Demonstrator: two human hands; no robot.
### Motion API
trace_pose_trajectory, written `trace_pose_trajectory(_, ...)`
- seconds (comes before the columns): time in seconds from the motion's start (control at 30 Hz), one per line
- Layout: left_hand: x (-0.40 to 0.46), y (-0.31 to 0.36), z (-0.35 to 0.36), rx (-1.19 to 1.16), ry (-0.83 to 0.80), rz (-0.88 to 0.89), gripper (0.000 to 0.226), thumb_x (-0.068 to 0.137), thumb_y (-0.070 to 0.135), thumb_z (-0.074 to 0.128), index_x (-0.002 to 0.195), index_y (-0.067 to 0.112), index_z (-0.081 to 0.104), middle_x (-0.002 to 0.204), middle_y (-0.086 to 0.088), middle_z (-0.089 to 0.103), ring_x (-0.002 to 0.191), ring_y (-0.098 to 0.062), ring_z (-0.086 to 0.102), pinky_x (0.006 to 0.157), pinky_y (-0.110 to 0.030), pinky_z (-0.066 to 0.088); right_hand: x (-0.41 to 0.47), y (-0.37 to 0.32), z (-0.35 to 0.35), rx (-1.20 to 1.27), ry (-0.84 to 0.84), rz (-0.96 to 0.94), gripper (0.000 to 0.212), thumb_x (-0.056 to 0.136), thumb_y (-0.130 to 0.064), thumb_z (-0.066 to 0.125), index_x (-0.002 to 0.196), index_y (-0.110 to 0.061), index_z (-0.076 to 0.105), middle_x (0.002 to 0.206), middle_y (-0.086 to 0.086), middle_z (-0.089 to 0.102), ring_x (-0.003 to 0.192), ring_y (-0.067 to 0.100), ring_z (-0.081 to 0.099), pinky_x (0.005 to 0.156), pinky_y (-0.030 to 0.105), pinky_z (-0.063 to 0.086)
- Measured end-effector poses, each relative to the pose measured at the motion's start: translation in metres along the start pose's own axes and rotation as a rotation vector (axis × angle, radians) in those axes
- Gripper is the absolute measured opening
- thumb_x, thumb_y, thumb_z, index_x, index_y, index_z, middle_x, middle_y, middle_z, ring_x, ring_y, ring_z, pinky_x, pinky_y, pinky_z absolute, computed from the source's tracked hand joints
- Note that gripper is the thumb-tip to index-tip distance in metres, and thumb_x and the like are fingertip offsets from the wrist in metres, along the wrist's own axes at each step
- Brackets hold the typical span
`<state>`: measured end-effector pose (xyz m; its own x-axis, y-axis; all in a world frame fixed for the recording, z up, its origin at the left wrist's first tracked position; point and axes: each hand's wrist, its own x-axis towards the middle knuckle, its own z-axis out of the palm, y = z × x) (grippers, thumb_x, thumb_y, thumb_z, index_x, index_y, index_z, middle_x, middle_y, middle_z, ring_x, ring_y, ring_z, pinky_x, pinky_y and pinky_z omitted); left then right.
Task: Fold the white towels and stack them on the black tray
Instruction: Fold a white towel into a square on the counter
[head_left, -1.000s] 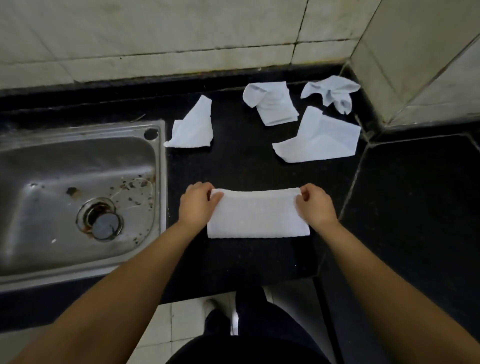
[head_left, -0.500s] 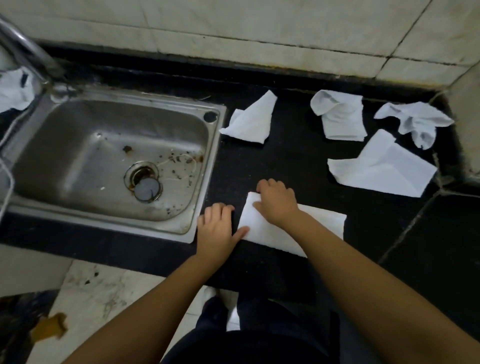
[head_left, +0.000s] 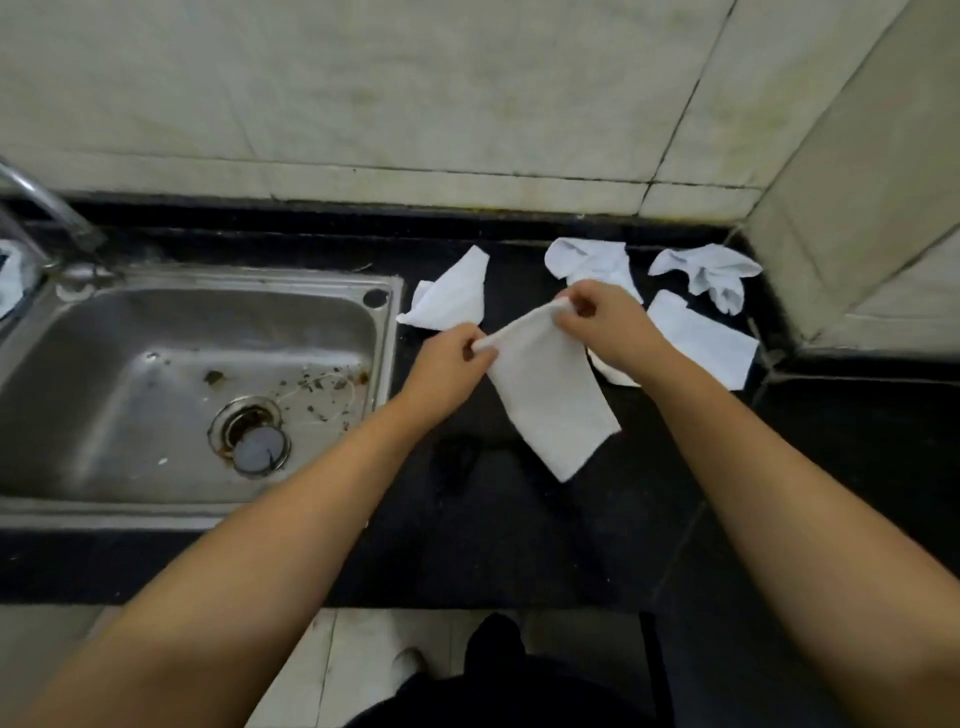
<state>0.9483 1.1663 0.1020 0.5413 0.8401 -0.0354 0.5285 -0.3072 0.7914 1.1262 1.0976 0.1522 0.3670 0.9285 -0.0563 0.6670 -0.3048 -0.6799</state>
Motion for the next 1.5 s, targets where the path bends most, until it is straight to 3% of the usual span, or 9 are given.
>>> trace_pose_trajectory(0.07, 0.011, 0.029, -0.017, -0.048, 0.053, 0.085, 0.014, 0.09, 0.021, 0.058, 0.078, 0.017, 0.053, 0.068, 0.008, 0.052, 0.063, -0.003, 0.047, 0.054, -0.006, 0.036, -0.006, -0.008, -0.022, 0.08, 0.141, -0.025, 0.014, 0.093, -0.02, 0.055, 0.097, -0.01, 0.063, 0.09, 0.005, 0.062, 0.083, 0.016, 0.056, 0.078, 0.032, 0.047)
trace_pose_trajectory(0.23, -0.006, 0.049, -0.032, -0.164, 0.015, 0.253, 0.018, 0.089, 0.019, 0.062, 0.074, 0.025, 0.054, 0.078, 0.001, 0.062, 0.074, -0.01, 0.058, 0.065, -0.017, 0.043, -0.041, -0.011, -0.034, 0.327, 0.252, -0.041, 0.007, 0.091, -0.012, 0.059, 0.096, -0.017, 0.061, 0.081, -0.009, 0.056, 0.069, -0.005, 0.052, 0.064, 0.007, 0.043)
trace_pose_trajectory(0.33, -0.031, 0.015, -0.02, -0.129, -0.156, 0.201, 0.01, 0.087, 0.019, 0.064, 0.078, 0.018, 0.059, 0.076, 0.005, 0.063, 0.075, -0.009, 0.059, 0.069, -0.019, 0.044, -0.074, 0.009, -0.005, 0.323, 0.149, 0.027, 0.008, 0.089, -0.008, 0.061, 0.094, -0.015, 0.062, 0.075, -0.01, 0.057, 0.062, -0.01, 0.052, 0.062, 0.004, 0.04)
trace_pose_trajectory(0.6, -0.089, -0.072, 0.024, 0.061, -0.599, -0.022, 0.011, 0.085, 0.022, 0.066, 0.076, 0.027, 0.063, 0.086, 0.003, 0.068, 0.086, -0.013, 0.065, 0.082, -0.03, 0.051, -0.16, 0.07, 0.082, 0.283, -0.261, 0.342, 0.006, 0.089, -0.017, 0.063, 0.093, -0.018, 0.067, 0.09, 0.008, 0.07, 0.083, 0.019, 0.067, 0.075, 0.03, 0.052)
trace_pose_trajectory(0.8, -0.038, -0.056, 0.022, 0.017, -0.454, -0.057, 0.012, 0.087, 0.019, 0.064, 0.076, 0.023, 0.061, 0.074, 0.011, 0.058, 0.069, -0.001, 0.053, 0.066, -0.019, 0.039, -0.109, 0.071, 0.067, 0.408, -0.165, 0.381, 0.015, 0.09, -0.019, 0.062, 0.102, -0.013, 0.068, 0.094, 0.003, 0.069, 0.085, 0.01, 0.063, 0.079, 0.022, 0.05)
trace_pose_trajectory(1.03, 0.022, -0.055, 0.043, 0.143, -0.275, -0.175, 0.01, 0.089, 0.022, 0.059, 0.081, 0.018, 0.058, 0.078, 0.003, 0.057, 0.072, -0.011, 0.053, 0.058, -0.018, 0.036, -0.032, 0.083, 0.086, 0.196, -0.043, 0.459, 0.021, 0.092, -0.022, 0.056, 0.111, -0.016, 0.062, 0.101, -0.004, 0.06, 0.092, 0.01, 0.055, 0.079, 0.023, 0.04)
trace_pose_trajectory(1.17, 0.021, -0.062, 0.06, 0.29, -0.201, -0.169, 0.01, 0.088, 0.024, 0.058, 0.081, 0.017, 0.057, 0.085, -0.001, 0.054, 0.089, -0.022, 0.056, 0.075, -0.03, 0.039, -0.027, 0.089, 0.099, 0.034, -0.022, 0.442, 0.023, 0.093, -0.024, 0.053, 0.114, -0.017, 0.058, 0.109, 0.002, 0.06, 0.092, 0.015, 0.058, 0.085, 0.032, 0.049)
trace_pose_trajectory(1.33, 0.007, -0.058, 0.064, 0.348, -0.047, -0.258, 0.028, 0.09, 0.036, 0.057, 0.11, 0.017, 0.052, 0.107, -0.003, 0.056, 0.106, -0.022, 0.05, 0.091, -0.038, 0.037, -0.031, 0.089, 0.097, -0.146, -0.009, 0.458, 0.042, 0.094, -0.036, 0.051, 0.128, -0.012, 0.046, 0.125, 0.009, 0.051, 0.111, 0.026, 0.054, 0.093, 0.043, 0.046)
trace_pose_trajectory(1.5, -0.005, -0.054, 0.072, 0.543, -0.141, -0.331, 0.042, 0.089, 0.042, 0.054, 0.12, 0.014, 0.052, 0.124, -0.007, 0.048, 0.118, -0.024, 0.043, 0.098, -0.04, 0.034, -0.038, 0.078, 0.105, -0.457, -0.127, 0.527, 0.051, 0.093, -0.045, 0.048, 0.129, -0.009, 0.044, 0.13, 0.011, 0.047, 0.12, 0.027, 0.047, 0.095, 0.04, 0.04)
